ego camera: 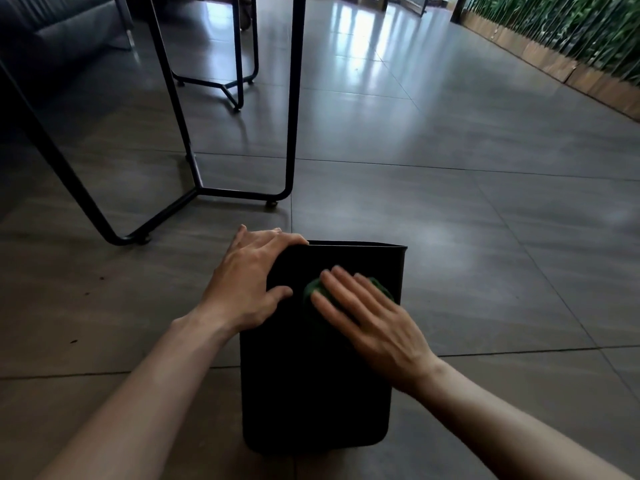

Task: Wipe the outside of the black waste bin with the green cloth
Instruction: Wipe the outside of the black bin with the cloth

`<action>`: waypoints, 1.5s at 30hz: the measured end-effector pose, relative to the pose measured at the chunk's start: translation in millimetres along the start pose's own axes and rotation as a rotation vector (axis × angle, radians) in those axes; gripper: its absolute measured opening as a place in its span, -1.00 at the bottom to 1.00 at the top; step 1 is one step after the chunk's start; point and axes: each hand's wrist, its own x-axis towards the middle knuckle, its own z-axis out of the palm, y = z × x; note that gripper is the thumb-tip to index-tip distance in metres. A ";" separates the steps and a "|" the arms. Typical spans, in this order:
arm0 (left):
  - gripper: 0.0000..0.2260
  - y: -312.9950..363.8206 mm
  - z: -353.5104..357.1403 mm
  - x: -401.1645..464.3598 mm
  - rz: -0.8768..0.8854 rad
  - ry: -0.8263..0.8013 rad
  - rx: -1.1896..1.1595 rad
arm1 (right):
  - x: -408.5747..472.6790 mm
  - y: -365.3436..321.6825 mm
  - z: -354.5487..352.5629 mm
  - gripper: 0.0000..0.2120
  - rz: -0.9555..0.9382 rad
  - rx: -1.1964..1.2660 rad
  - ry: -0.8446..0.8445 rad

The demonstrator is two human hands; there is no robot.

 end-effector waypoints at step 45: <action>-0.36 6.5 -0.8 2.0 0.023 -0.021 -0.036 | -11.8 -46.9 0.0 -0.63 0.200 0.209 0.133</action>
